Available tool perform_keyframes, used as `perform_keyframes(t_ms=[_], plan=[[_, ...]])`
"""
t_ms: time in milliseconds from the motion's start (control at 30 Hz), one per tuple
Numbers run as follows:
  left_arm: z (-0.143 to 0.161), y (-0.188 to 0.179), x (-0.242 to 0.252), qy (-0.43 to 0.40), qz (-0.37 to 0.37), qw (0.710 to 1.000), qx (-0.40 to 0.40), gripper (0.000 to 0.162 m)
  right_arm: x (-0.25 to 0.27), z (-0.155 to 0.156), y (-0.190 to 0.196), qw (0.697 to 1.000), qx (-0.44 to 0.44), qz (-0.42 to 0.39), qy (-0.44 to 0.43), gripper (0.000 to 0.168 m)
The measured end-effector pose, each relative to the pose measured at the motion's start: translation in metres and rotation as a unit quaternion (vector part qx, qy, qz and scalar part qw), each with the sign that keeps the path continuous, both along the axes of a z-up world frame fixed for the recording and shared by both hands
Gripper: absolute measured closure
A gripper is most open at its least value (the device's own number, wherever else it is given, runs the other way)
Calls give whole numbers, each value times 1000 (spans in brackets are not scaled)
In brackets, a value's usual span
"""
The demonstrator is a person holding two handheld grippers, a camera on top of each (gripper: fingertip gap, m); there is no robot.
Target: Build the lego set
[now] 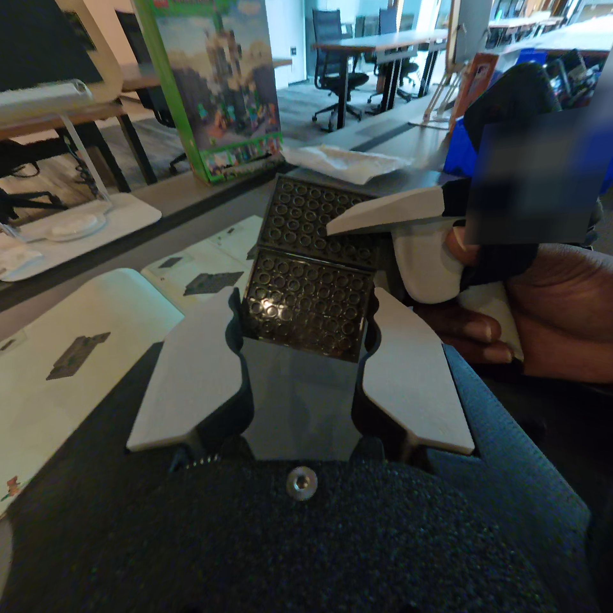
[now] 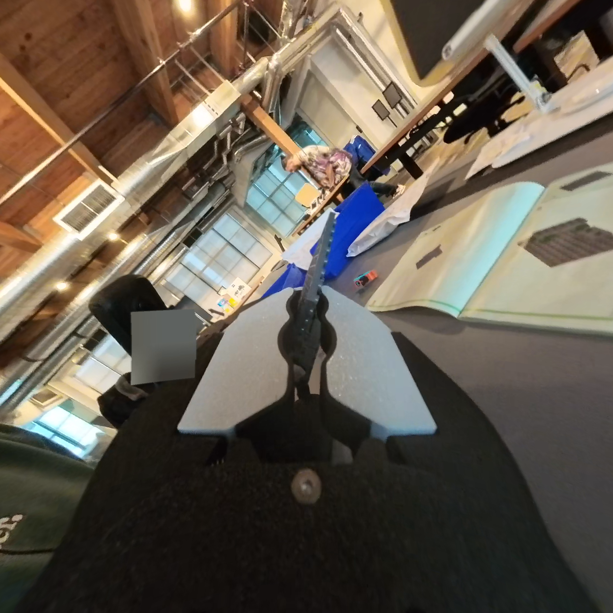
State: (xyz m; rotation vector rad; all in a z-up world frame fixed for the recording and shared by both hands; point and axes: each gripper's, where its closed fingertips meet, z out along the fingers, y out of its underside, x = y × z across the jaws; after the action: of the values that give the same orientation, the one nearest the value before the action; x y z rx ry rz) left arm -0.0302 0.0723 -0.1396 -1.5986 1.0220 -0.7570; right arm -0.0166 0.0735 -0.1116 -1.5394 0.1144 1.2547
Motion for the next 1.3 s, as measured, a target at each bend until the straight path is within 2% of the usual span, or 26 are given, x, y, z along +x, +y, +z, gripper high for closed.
perform_keyframes(t_ms=[333, 1300], plan=[[-10, 6, 3, 20, 1, 1000, -7, 89, 4, -12, 7, 1000, -14, -1, 17, 159], [-13, 7, 6, 30, 7, 1000, -6, 89, 8, -13, 7, 999, -13, -12, 39, 163]])
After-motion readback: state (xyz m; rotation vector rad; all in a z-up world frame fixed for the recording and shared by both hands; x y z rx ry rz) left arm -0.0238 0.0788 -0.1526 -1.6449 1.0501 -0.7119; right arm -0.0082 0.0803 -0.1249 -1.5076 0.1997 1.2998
